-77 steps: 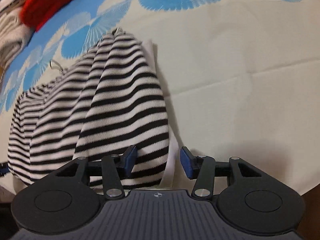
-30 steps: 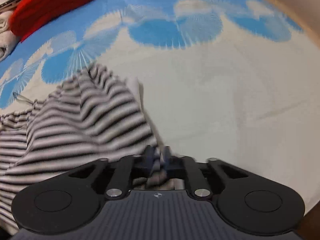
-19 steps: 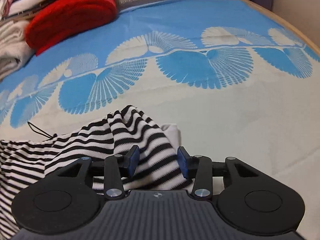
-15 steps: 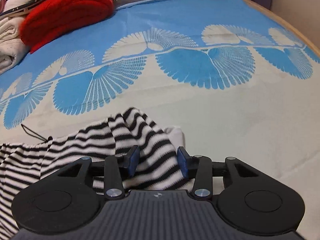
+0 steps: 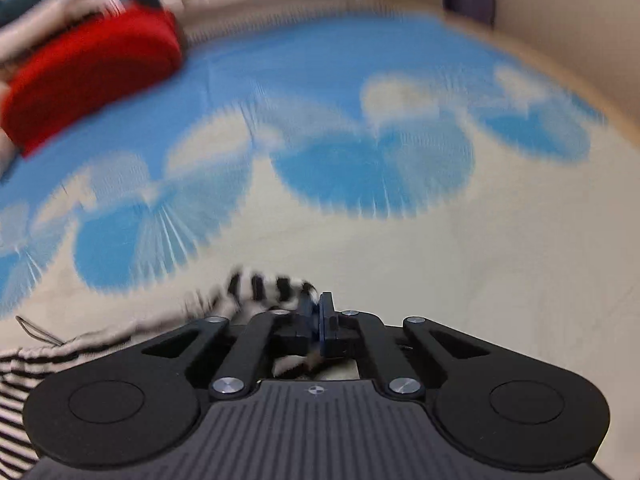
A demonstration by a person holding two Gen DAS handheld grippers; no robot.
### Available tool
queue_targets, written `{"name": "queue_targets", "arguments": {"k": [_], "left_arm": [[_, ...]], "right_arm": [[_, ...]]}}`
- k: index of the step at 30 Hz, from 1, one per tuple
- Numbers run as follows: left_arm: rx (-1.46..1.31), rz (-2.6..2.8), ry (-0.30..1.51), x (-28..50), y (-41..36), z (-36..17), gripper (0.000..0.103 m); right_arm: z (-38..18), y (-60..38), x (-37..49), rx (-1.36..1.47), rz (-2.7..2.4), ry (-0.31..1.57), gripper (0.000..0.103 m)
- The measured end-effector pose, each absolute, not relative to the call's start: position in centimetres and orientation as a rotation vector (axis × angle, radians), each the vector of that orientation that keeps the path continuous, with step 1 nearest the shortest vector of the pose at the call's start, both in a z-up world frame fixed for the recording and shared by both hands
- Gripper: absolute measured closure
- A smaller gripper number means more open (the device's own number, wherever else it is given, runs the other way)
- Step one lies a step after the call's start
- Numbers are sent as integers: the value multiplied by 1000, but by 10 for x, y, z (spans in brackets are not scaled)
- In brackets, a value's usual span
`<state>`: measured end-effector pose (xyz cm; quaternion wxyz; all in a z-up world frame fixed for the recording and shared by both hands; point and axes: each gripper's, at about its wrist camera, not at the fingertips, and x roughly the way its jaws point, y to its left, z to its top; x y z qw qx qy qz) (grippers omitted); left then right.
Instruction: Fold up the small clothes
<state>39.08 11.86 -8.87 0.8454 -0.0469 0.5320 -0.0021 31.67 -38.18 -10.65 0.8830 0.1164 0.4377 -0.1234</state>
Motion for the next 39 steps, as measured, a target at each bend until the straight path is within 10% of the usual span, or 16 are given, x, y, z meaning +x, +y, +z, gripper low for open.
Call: {"name": "queue_targets", "arguments": {"k": [5,11,17,33,39], "left_arm": [[-130,-9,985,365,131,-58,53],[-98,-96,998,338,134,-51,52],[-248,-115,1113,326,169,-65,21],[-512,-233,1331,324,210,-125,9],[-549,-331,1324,332,188,-129,33]], "right_arm": [[-92,-378,300,168,-298,858,59],[-58,-379,261,139,-226,742,58],[-5,-389,205,86,-154,551,52],[10,-415,170,256,-220,555,52],[18,-403,172,193,-210,553,52]]}}
